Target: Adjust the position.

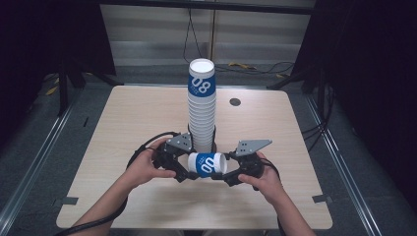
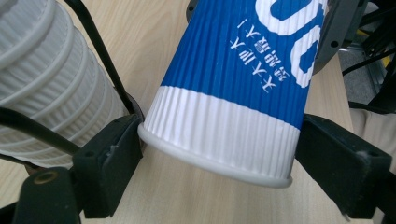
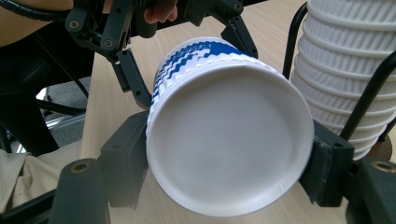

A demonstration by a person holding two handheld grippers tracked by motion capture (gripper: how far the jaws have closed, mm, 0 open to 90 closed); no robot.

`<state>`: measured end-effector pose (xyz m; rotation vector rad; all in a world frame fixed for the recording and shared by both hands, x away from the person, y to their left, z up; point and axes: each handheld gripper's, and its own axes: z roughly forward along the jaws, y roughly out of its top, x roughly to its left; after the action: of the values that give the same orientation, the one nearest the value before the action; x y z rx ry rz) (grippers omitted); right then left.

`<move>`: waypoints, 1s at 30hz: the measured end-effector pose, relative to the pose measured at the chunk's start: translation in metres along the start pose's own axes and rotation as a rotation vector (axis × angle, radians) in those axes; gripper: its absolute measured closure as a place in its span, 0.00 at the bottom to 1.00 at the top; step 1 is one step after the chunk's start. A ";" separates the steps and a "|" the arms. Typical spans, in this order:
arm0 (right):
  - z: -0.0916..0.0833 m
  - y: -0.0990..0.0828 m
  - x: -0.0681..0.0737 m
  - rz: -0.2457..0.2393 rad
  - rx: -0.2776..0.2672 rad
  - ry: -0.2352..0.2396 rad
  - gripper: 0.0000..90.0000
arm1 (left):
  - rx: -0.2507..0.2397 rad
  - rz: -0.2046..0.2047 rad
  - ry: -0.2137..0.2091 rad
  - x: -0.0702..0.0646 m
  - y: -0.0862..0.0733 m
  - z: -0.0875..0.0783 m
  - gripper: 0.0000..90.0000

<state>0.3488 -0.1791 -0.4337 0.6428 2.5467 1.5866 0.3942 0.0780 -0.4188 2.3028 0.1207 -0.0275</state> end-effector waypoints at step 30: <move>-0.001 0.002 0.002 -0.019 -0.005 0.000 0.31 | -0.017 -0.003 -0.016 -0.003 -0.002 0.007 0.15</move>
<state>0.3471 -0.1789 -0.4314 0.6163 2.5398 1.5866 0.3913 0.0739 -0.4245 2.2850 0.1161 -0.0468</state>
